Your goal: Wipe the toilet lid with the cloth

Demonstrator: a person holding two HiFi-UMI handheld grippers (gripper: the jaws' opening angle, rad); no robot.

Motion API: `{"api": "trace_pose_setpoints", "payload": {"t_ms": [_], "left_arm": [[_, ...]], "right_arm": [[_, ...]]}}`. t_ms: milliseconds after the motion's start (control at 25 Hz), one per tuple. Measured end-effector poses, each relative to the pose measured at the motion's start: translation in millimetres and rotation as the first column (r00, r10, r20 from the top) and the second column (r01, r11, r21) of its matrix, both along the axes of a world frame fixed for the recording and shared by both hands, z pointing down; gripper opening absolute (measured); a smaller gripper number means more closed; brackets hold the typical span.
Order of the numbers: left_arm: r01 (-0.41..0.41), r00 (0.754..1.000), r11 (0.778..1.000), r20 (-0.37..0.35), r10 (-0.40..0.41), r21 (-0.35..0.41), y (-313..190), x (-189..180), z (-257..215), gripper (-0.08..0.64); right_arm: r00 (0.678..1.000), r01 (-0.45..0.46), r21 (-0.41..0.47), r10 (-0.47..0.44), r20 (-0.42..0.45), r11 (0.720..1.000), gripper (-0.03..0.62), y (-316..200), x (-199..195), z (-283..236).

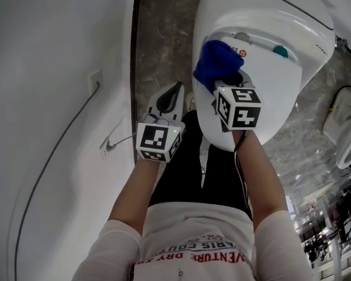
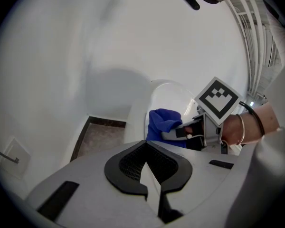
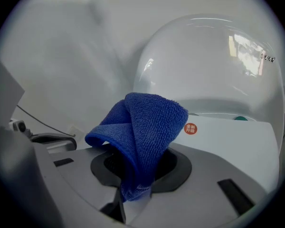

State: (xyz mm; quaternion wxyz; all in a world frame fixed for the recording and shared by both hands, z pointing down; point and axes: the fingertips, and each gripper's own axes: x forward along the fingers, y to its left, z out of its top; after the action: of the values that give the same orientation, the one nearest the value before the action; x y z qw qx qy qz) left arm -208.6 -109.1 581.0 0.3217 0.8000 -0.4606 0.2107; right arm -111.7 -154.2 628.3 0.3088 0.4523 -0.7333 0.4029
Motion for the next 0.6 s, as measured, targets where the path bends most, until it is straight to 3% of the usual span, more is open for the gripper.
{"api": "trace_pose_setpoints", "payload": {"t_ms": [320,600], "left_arm": [[-0.064,0.998,0.998,-0.005,0.064,0.013,-17.0,28.0,-0.6,0.005],[-0.038,0.999,0.999,0.020,0.038,0.013,-25.2,47.3,-11.7,0.005]], "right_arm": [[0.997,0.027,-0.003,-0.027,0.067,1.000,0.087,-9.9,13.2,4.0],[0.996,0.001,-0.021,0.000,0.091,1.000,0.087,-12.2,43.4,-2.1]]}}
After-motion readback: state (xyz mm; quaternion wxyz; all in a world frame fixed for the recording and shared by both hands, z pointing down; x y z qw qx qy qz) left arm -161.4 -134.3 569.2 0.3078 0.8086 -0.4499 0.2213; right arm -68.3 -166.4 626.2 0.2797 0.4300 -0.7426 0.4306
